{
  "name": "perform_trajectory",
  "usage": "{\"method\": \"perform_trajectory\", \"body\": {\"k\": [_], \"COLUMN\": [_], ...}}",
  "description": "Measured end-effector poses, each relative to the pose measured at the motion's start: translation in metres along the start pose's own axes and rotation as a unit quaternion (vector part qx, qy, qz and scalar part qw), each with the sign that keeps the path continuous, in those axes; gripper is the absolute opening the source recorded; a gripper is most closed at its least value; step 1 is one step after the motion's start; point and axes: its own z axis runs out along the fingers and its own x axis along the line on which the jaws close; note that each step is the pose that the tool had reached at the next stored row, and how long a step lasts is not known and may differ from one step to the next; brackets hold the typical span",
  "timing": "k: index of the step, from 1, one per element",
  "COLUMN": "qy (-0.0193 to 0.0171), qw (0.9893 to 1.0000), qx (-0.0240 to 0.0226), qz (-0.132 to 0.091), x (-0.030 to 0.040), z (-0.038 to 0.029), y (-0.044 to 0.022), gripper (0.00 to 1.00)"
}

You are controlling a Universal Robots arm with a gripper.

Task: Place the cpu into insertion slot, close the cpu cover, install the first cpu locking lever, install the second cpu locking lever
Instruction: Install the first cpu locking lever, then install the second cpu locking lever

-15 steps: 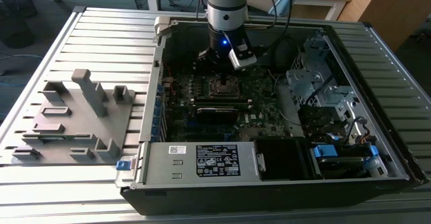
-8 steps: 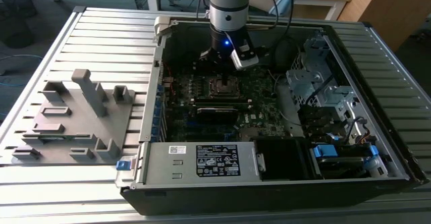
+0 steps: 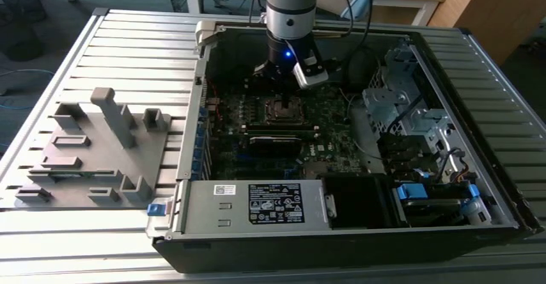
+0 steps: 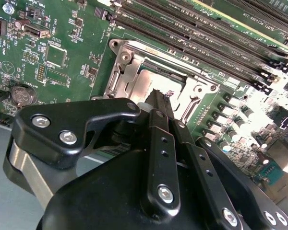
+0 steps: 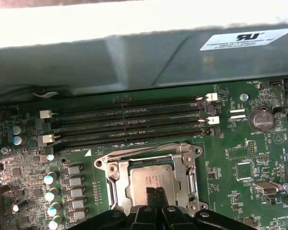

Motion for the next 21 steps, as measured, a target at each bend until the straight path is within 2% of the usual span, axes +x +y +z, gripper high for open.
{"method": "perform_trajectory", "body": {"k": [21], "qy": [0.0000], "qw": [1.0000], "qx": [0.0000], "qz": [0.000], "x": [-0.0006], "z": [-0.0087], "y": [-0.0002], "gripper": [0.10]}}
